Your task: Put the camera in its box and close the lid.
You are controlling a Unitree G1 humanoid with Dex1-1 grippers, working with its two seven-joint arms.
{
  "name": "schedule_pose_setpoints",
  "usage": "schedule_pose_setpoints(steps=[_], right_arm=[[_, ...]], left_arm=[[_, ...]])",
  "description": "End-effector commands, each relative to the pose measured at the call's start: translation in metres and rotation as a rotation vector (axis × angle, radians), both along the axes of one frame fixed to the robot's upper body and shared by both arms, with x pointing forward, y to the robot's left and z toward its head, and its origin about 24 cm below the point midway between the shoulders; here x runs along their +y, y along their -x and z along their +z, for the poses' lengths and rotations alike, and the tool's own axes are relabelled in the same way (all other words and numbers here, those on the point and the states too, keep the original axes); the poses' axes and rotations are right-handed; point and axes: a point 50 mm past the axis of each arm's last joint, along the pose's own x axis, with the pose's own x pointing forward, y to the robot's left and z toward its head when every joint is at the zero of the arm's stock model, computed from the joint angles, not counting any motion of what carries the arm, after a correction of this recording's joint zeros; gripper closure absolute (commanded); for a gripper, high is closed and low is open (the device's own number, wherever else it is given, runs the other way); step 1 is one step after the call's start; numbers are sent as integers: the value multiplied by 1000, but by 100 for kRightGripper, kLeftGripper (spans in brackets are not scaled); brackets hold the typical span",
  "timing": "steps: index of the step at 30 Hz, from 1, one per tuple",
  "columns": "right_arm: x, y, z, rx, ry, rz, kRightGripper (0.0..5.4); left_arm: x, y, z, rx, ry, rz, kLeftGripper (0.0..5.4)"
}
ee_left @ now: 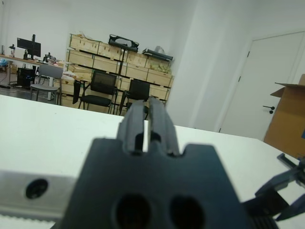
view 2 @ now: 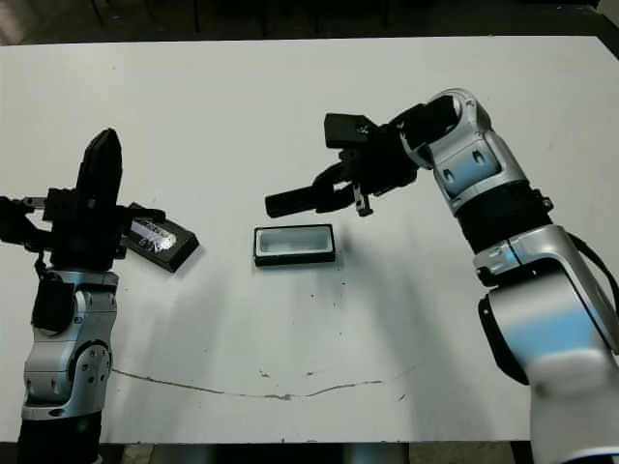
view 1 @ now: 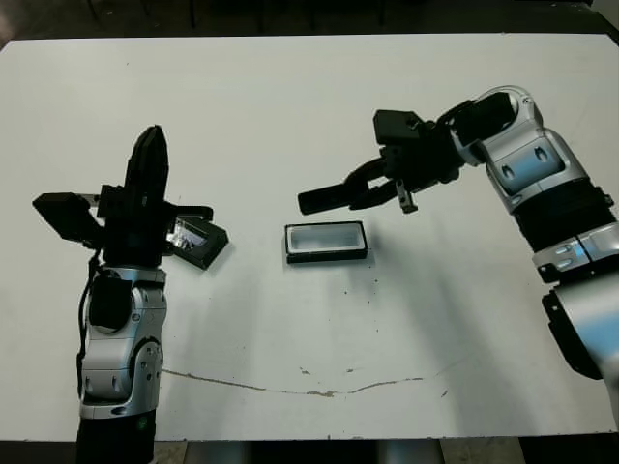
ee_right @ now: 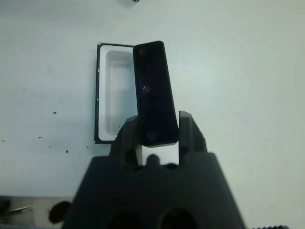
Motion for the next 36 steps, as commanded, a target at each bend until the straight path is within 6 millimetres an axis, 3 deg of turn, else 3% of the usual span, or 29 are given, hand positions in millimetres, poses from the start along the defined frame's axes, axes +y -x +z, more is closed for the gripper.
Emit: schedule_pose_setpoints(steps=[1,22,36], right_arm=[[0,3,-14,31,36,8,484],[1,17,-24,70,44,23,484],[16,25,-16,-52,165,33,484]], left_arm=[[1,1,-7,31,-5,14,540],[1,4,-9,42,-2,14,540],[1,5,-9,39,-16,23,540]])
